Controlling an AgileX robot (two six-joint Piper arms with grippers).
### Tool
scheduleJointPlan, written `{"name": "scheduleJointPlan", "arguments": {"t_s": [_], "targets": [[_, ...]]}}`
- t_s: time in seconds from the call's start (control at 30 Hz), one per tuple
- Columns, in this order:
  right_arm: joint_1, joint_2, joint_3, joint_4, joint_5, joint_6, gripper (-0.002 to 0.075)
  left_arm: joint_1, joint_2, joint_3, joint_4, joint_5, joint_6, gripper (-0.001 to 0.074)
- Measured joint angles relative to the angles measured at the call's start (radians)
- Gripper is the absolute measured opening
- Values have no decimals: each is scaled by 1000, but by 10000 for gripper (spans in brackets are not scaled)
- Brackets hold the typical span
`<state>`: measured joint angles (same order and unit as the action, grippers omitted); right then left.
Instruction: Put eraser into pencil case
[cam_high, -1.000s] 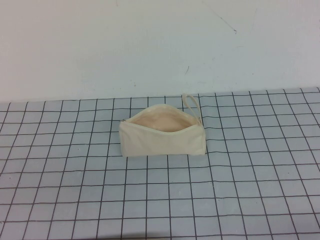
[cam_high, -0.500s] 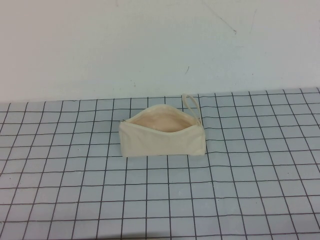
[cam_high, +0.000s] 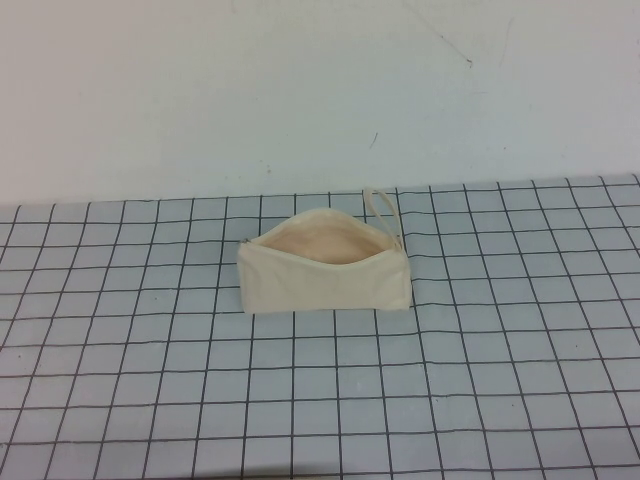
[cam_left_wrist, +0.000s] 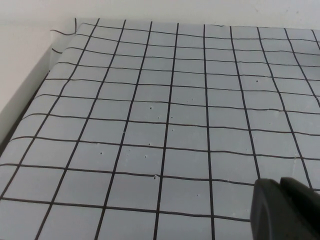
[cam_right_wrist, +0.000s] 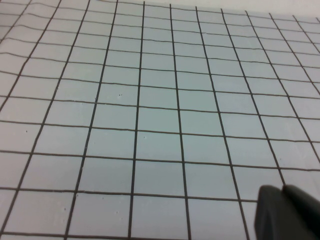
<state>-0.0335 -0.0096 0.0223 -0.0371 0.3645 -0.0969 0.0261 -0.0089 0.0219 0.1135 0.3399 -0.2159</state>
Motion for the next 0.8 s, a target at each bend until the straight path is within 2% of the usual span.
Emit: {"name": "scheduleJointPlan", "arguments": {"t_s": [0.4, 0.63, 0.8], "targets": [[0, 0, 0, 0, 0, 0, -1, 0, 0, -1, -41, 0, 42, -1], [0, 0, 0, 0, 0, 0, -1, 0, 0, -1, -178, -3, 289, -1], [0, 0, 0, 0, 0, 0, -1, 0, 0, -1, -216, -3, 324, -1]]}}
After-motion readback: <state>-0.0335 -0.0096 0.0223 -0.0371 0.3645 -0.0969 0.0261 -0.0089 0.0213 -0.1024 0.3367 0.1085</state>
